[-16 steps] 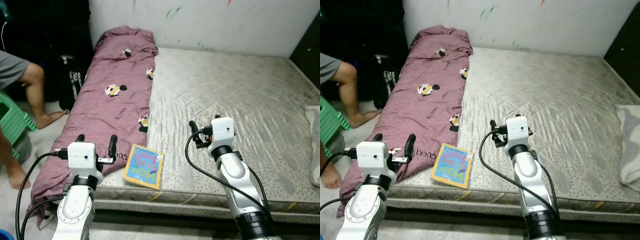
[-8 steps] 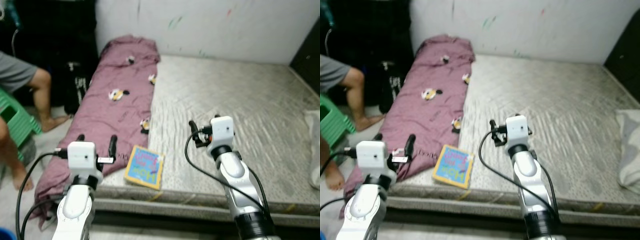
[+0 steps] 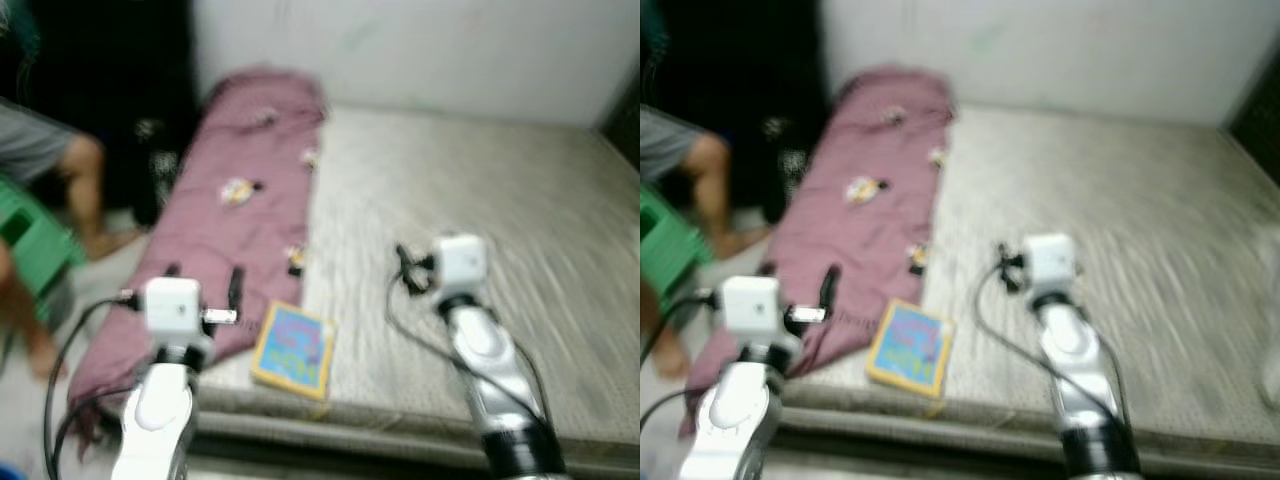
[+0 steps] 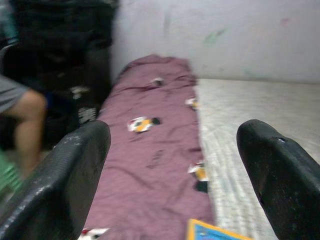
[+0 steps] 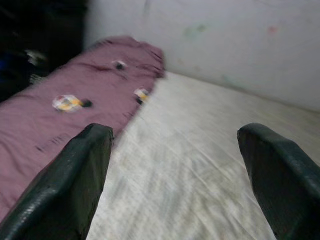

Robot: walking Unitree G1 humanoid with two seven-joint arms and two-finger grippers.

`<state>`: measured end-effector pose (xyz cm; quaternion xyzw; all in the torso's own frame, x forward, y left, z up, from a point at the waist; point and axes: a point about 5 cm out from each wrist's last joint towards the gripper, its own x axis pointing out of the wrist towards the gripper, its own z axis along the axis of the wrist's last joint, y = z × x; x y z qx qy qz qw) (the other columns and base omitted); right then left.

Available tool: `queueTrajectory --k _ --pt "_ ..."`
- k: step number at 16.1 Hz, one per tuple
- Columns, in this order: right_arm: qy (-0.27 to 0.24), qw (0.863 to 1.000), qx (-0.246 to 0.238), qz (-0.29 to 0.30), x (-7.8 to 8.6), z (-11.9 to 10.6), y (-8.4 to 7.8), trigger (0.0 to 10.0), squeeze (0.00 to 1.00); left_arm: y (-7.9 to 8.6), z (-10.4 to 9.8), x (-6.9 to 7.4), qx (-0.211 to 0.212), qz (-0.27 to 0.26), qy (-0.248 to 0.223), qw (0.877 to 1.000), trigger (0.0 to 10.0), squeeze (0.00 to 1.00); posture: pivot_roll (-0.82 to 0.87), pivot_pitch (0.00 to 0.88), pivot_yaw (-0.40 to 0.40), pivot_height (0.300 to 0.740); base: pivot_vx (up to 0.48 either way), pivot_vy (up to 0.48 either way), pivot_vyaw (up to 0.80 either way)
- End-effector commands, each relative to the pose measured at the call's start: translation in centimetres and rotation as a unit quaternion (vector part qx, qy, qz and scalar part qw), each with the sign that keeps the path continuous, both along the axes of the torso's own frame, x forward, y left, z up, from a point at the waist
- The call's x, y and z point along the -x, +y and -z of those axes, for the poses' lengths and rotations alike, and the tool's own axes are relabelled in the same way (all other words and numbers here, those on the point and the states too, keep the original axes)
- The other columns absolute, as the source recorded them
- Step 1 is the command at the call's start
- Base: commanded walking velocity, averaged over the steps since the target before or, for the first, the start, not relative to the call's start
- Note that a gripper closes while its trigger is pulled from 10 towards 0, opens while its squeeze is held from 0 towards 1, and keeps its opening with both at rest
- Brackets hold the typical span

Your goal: Clean up the room

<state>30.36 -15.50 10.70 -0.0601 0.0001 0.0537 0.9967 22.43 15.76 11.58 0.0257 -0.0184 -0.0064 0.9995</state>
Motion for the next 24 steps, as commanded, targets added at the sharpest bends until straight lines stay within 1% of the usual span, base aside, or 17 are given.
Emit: queueTrajectory --k 1,2,5,6,7,9,10,14,15,20,24 --pt "-0.005 1.0 -0.006 -0.01 -0.1 -0.3 0.8 10.0 0.0 0.4 0.1 0.0 -0.004 -0.007 0.007 1.0 10.0 0.0 -0.03 0.0 -0.046 0.74 0.0 0.0 0.0" --pt "-0.005 1.0 -0.006 -0.009 -0.1 -0.2 0.8 10.0 0.0 0.5 0.1 0.0 -0.01 -0.012 0.008 1.0 10.0 0.0 -0.03 0.0 -0.046 0.74 0.0 0.0 0.0" --pt "-0.005 1.0 -0.004 -0.009 -0.2 -0.3 0.9 10.0 0.0 0.7 0.2 -0.2 -0.007 -0.028 0.01 1.0 10.0 0.0 -0.02 0.0 -0.048 0.74 0.0 0.0 0.0" --pt "-0.005 1.0 -0.005 -0.007 -0.2 -0.3 0.9 10.0 0.0 0.8 0.1 -0.2 -0.013 -0.031 0.008 0.999 10.0 0.0 -0.02 0.0 -0.046 0.74 0.0 0.0 0.0" --pt "-0.003 1.0 -0.006 -0.005 -0.3 -0.2 0.9 10.0 0.0 0.8 0.0 -0.1 -0.022 -0.025 0.009 0.999 10.0 0.0 -0.02 0.0 -0.044 0.74 0.0 0.0 0.0" --pt "-0.002 1.0 -0.006 -0.003 -0.3 -0.1 0.9 10.0 0.0 0.6 0.0 -0.1 -0.022 -0.018 0.008 1.0 10.0 0.0 -0.02 0.0 -0.043 0.74 0.0 0.0 0.0" --pt "-0.003 1.0 -0.008 0.001 -0.5 -0.2 1.0 10.0 0.0 0.7 0.0 -0.1 -0.021 -0.019 0.009 1.0 10.0 0.0 -0.01 0.0 -0.043 0.74 0.0 0.0 -0.8" --pt "-0.006 1.0 -0.007 -0.002 -1.0 -0.3 1.8 10.0 0.0 0.7 0.0 -0.3 -0.019 -0.015 0.008 1.0 10.0 0.0 -0.01 0.0 -0.042 0.74 0.0 -0.214 0.0" --pt "-0.007 1.0 -0.008 -0.004 -1.1 -0.3 1.9 10.0 0.0 0.8 -0.4 -0.6 -0.015 -0.021 -0.004 1.0 10.0 0.0 -0.01 0.0 -0.043 0.74 0.0 -0.315 0.0" --pt "-0.009 1.0 0.002 -0.022 -1.2 -0.1 2.1 10.0 0.0 0.4 -0.2 -0.8 -0.007 -0.024 -0.002 1.0 10.0 0.0 -0.01 0.0 -0.051 0.74 0.0 -0.335 0.0" --pt "-0.008 1.0 -0.006 -0.03 -1.2 -0.1 1.9 10.0 0.0 0.3 -0.2 -0.9 -0.005 -0.029 -0.003 1.0 10.0 0.0 -0.01 0.0 -0.058 0.74 0.0 -0.22 0.0"
